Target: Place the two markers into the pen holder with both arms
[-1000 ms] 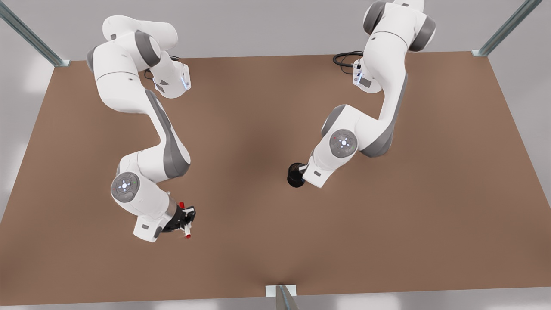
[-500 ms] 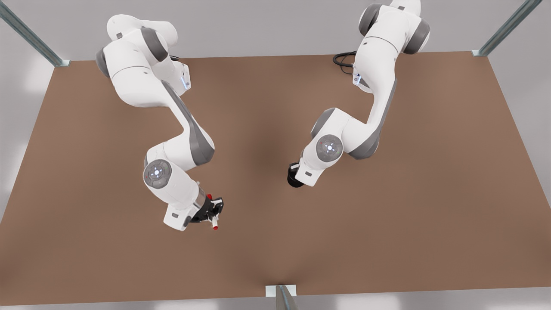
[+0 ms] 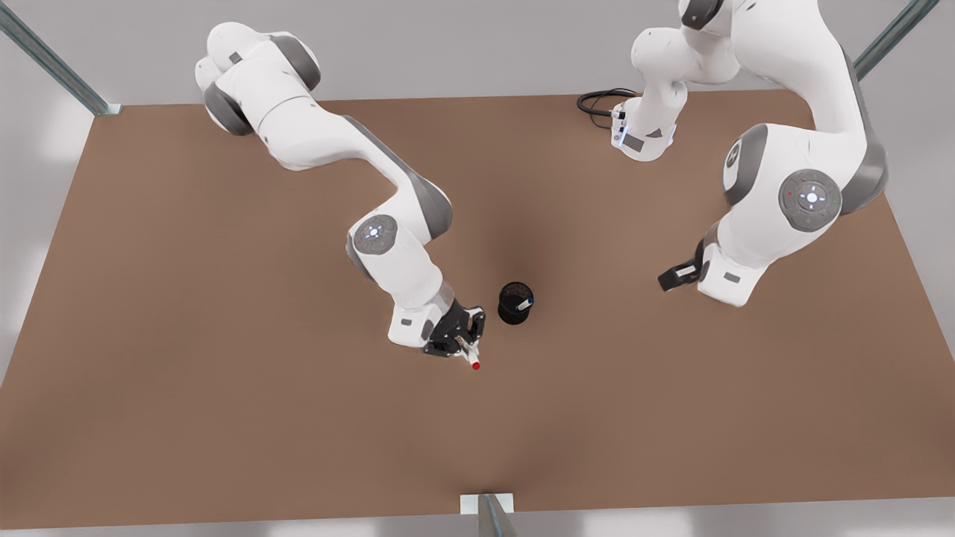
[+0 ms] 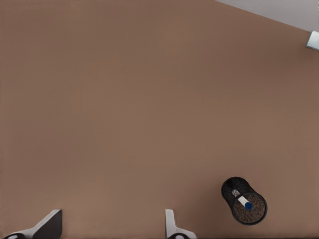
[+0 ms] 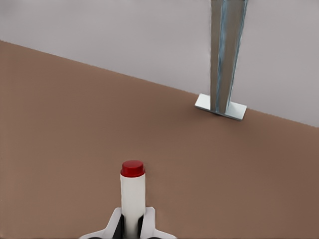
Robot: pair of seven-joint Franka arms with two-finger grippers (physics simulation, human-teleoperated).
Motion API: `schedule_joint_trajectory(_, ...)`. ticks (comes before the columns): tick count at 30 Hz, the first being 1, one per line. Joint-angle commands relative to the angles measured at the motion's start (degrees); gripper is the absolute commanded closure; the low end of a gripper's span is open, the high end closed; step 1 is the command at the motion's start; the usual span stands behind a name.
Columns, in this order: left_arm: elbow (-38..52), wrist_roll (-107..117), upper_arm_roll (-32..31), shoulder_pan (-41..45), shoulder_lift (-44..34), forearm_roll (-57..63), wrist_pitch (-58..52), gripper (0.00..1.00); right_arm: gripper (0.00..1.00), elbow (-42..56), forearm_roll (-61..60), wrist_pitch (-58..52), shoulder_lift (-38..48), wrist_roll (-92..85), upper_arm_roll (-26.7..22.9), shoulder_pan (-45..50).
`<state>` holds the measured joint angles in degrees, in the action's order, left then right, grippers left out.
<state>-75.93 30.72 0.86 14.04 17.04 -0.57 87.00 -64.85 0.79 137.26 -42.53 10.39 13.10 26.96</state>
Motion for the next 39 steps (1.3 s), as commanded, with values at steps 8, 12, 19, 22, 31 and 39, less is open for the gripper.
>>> schedule_joint_trajectory(8, -0.45, -24.66, -0.07, 0.46, 3.08, 0.84, 1.15, 0.0, 0.79, -12.76, 2.89, 39.58, 0.34, 13.52, 0.0, 5.91)
schedule_joint_trajectory(12, -0.54, -24.74, -0.16, 0.55, 3.61, 0.75, 1.15, 0.0, 0.79, -16.45, 8.26, 43.62, 0.78, 13.52, -0.18, 7.32)
schedule_joint_trajectory(19, -0.54, -24.74, -0.16, 0.46, 4.14, 0.75, 0.8, 0.0, 0.79, -25.33, 14.77, 52.15, 1.57, 13.6, -2.03, 8.9)
schedule_joint_trajectory(22, -0.54, -24.74, -0.16, 0.55, 4.31, 0.66, 0.8, 0.0, 0.79, -28.93, 14.77, 54.08, 3.16, 13.6, -2.11, 9.07)
schedule_joint_trajectory(31, -0.54, -24.66, -0.07, 0.46, 4.93, 0.75, 0.98, 0.0, 0.79, -32.71, 14.68, 61.55, 2.28, 13.6, -11.08, 16.54)
schedule_joint_trajectory(39, -0.54, -24.74, -0.07, 0.46, 5.02, 0.66, 1.07, 0.0, 0.79, -32.45, 14.41, 63.75, 0.43, 13.69, -13.54, 18.83)
